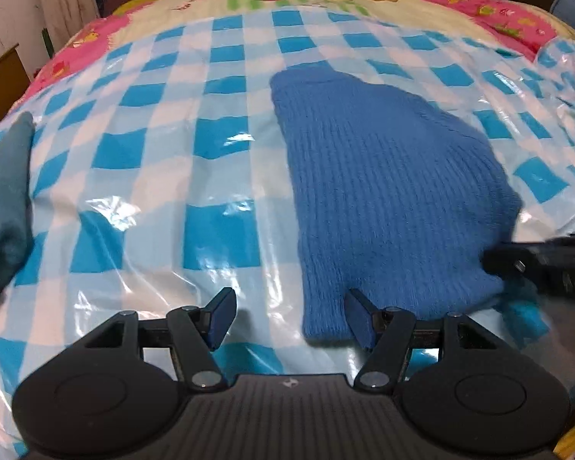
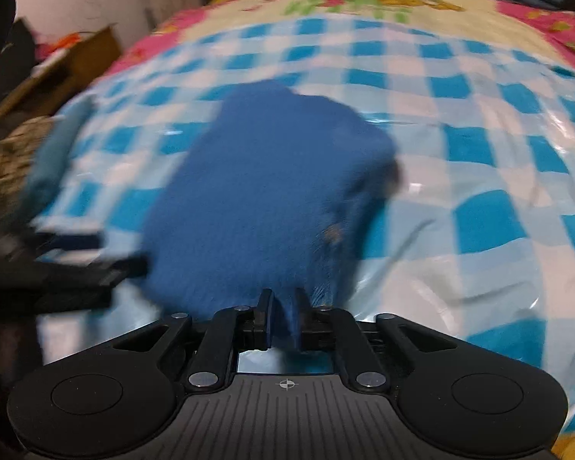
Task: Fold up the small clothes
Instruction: 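Open the right gripper and lift both grippers away from the sweater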
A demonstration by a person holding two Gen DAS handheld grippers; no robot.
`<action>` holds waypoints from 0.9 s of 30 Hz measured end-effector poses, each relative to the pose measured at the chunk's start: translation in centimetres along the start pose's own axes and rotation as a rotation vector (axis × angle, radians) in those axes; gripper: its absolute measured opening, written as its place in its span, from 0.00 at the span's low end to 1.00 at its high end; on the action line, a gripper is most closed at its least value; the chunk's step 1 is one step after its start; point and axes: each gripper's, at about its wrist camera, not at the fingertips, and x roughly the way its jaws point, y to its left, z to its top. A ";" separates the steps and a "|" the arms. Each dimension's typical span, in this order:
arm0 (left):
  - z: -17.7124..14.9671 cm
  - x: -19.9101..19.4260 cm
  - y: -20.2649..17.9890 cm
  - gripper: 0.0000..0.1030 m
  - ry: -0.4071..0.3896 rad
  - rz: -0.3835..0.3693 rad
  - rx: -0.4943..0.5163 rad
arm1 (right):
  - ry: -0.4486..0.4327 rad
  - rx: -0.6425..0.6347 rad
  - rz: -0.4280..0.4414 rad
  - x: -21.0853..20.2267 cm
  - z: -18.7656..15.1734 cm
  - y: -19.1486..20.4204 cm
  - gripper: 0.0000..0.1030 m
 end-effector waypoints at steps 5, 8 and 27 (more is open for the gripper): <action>-0.4 -1.4 0.0 0.64 -0.024 0.002 0.002 | -0.029 0.021 0.019 -2.2 -0.1 -0.3 0.12; -0.5 -1.5 -0.2 0.64 -0.003 0.009 0.004 | -0.060 -0.004 0.030 -4.0 -0.7 0.8 0.18; -2.8 -3.1 -2.3 0.73 0.009 0.033 0.034 | -0.052 -0.032 0.005 -4.9 -4.4 3.4 0.30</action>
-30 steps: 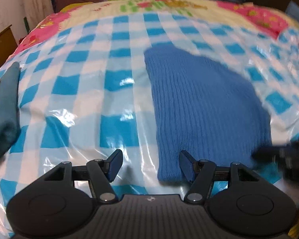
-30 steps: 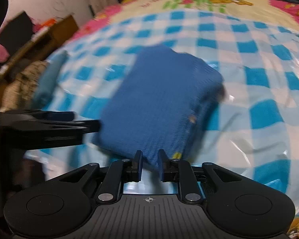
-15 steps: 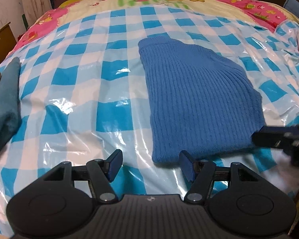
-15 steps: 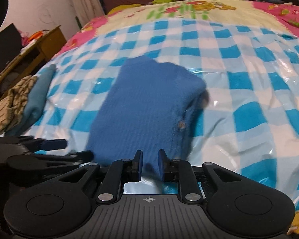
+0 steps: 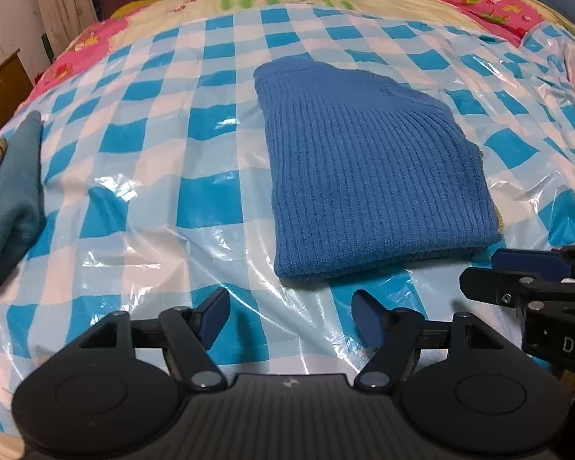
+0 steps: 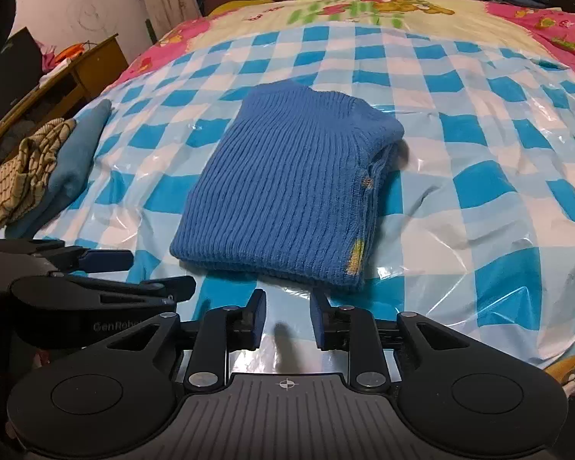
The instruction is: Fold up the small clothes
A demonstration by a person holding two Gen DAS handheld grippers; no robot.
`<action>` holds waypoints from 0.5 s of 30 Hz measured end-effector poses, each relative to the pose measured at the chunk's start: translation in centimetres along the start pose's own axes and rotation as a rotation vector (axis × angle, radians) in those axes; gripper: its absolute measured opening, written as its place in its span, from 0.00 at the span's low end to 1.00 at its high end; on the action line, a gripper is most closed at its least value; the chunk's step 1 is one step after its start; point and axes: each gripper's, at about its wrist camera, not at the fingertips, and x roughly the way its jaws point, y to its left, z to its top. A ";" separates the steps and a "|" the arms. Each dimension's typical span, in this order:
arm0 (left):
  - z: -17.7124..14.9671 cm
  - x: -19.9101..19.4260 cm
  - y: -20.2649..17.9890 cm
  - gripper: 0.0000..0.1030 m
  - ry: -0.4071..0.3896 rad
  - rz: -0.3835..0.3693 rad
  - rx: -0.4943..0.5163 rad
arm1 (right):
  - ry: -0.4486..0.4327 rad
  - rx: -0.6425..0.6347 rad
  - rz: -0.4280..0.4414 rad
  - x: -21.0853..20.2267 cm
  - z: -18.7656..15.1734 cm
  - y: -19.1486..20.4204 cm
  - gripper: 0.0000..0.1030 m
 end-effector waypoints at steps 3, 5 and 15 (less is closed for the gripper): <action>0.0 -0.4 -0.1 0.75 -0.011 0.001 0.004 | -0.011 0.006 -0.004 -0.2 -0.1 0.0 0.34; 0.0 -0.5 0.0 0.76 -0.011 -0.011 -0.008 | -0.016 0.012 -0.005 -0.4 -0.1 -0.1 0.36; -0.1 -0.5 -0.1 0.78 0.003 -0.014 -0.033 | -0.019 0.031 -0.013 -0.5 -0.3 -0.4 0.38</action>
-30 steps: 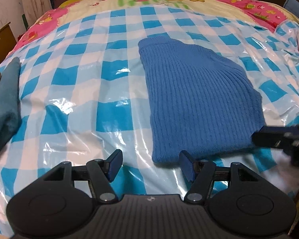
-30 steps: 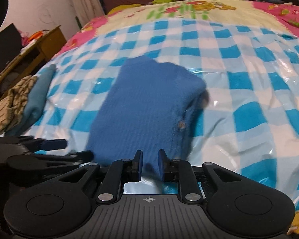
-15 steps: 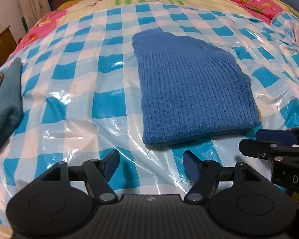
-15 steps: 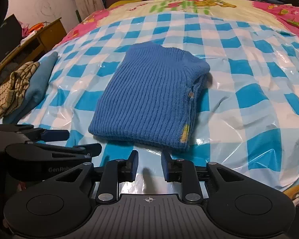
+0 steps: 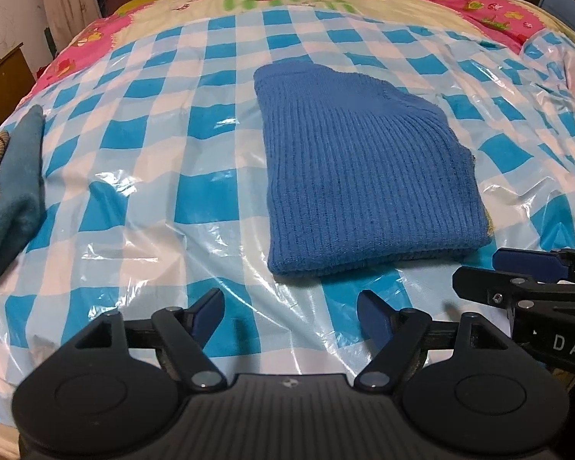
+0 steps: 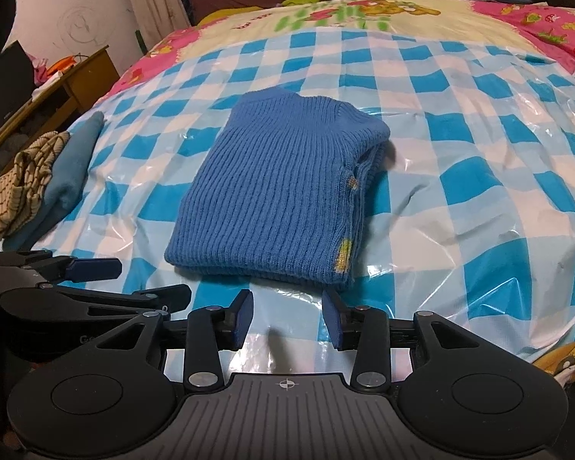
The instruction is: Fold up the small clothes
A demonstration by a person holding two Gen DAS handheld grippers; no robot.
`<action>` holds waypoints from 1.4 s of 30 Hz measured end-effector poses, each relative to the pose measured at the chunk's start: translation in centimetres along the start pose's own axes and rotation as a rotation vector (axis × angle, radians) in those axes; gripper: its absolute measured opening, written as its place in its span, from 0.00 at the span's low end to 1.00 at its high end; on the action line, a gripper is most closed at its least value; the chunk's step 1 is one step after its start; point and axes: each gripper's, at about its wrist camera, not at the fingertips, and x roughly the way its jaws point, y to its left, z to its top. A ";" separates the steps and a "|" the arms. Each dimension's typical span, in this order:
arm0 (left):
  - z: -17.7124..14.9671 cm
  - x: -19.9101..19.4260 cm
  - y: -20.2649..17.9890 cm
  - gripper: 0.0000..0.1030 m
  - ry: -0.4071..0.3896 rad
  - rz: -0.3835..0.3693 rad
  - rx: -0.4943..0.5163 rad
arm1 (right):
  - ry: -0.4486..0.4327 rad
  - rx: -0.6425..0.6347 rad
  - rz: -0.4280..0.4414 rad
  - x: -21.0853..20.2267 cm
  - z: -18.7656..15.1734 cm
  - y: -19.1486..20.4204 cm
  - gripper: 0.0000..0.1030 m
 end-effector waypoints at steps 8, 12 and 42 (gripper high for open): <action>-0.2 -0.5 0.1 0.81 -0.007 -0.005 -0.003 | -0.001 0.004 -0.017 0.1 -0.1 0.0 0.44; -0.4 -0.6 0.1 0.81 -0.004 -0.002 0.000 | -0.010 -0.005 -0.025 -0.1 -0.2 0.3 0.55; -0.3 -0.7 1.2 0.82 0.002 0.002 -0.041 | -0.037 0.006 -0.091 0.2 0.0 -0.2 0.72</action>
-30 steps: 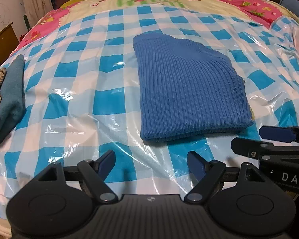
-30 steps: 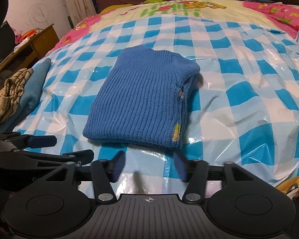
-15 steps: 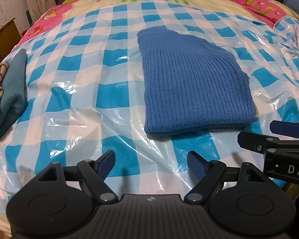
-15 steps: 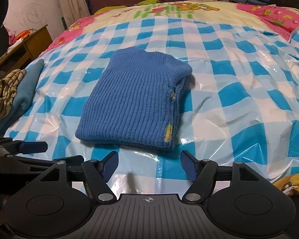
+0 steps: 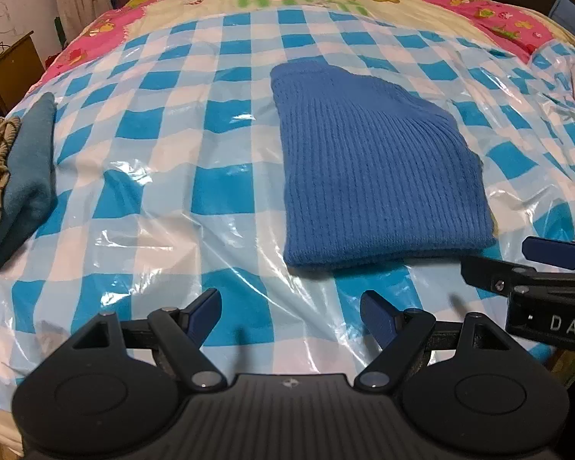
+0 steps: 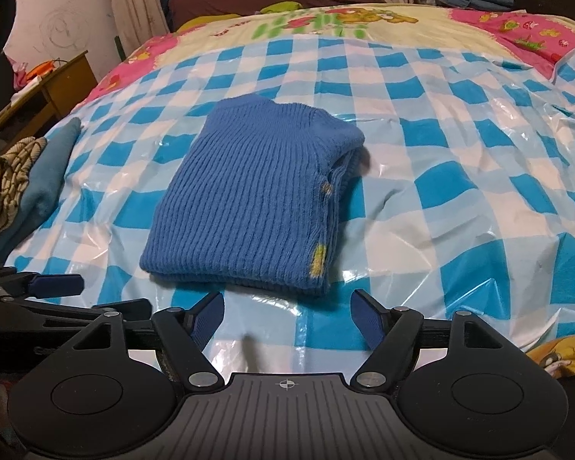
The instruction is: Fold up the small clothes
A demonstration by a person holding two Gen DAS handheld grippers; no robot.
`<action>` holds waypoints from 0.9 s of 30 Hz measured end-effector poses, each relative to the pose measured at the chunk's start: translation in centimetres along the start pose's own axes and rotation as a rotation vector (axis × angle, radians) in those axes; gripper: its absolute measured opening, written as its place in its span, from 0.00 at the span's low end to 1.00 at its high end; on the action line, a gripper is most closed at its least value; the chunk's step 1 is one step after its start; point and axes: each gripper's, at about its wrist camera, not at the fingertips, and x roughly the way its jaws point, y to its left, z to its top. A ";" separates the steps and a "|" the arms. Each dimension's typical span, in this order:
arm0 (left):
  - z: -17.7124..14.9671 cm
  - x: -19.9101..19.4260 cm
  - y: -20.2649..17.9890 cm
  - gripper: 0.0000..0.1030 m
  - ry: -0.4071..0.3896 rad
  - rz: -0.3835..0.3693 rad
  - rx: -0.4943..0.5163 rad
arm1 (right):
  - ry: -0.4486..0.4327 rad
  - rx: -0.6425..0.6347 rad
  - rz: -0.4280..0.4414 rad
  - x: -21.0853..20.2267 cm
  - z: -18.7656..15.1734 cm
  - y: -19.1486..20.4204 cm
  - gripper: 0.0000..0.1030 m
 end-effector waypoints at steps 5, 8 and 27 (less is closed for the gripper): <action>0.7 0.1 0.2 0.82 -0.009 0.005 -0.006 | -0.009 0.015 -0.017 0.9 0.8 -0.7 0.72; 1.3 0.3 0.0 0.82 -0.018 0.010 0.006 | -0.004 0.024 -0.030 1.7 1.3 -1.2 0.72; 1.9 1.4 -1.0 0.82 0.012 -0.004 0.020 | 0.009 0.023 -0.088 3.5 2.4 -2.2 0.72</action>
